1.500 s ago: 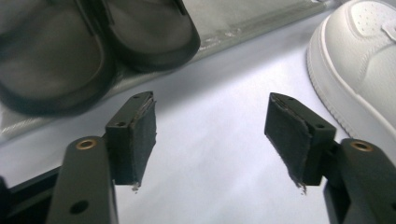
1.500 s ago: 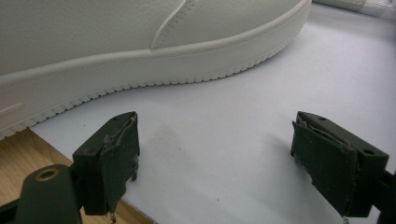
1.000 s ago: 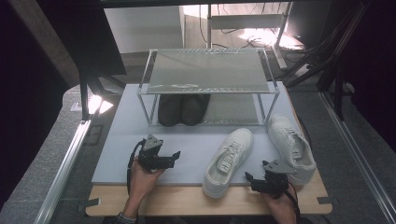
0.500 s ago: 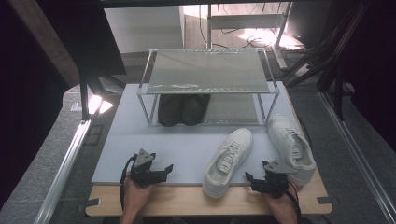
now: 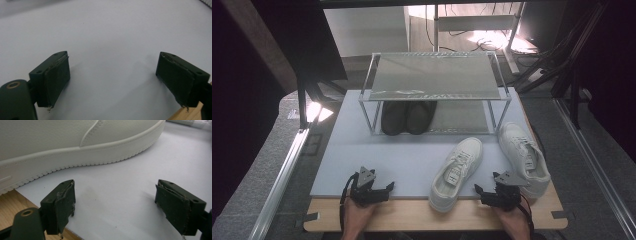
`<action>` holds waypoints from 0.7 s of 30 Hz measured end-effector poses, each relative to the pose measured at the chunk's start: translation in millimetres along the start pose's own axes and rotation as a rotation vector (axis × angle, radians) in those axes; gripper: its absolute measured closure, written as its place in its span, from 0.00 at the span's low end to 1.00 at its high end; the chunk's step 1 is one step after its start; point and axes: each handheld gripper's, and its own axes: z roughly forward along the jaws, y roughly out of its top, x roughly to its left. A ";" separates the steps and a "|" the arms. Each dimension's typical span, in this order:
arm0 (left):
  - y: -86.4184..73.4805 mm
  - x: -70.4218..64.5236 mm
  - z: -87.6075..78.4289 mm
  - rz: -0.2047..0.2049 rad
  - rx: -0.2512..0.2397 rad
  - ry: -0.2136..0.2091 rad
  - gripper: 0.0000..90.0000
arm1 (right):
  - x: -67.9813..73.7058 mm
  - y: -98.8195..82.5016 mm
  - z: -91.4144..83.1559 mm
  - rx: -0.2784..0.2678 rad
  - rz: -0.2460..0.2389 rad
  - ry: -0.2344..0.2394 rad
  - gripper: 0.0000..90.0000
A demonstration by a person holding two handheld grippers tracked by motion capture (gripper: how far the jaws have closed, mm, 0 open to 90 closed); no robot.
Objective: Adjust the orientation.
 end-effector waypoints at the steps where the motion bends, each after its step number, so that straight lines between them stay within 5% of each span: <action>1: 0.0 0.2 0.0 -0.001 0.001 0.000 0.13 | 0.3 0.1 0.2 0.000 0.001 0.000 0.17; 10: 0.0 0.1 0.0 -0.004 0.001 0.001 0.13 | 1.6 3.1 -2.0 0.031 -0.003 0.000 0.18; 16: 0.0 -0.2 0.1 -0.006 0.001 0.003 0.13 | -0.2 6.6 -10.0 0.034 0.028 0.043 0.38; 21: 0.0 -0.3 0.1 -0.008 0.001 0.004 0.13 | 3.2 14.5 -18.2 0.024 0.001 0.086 0.53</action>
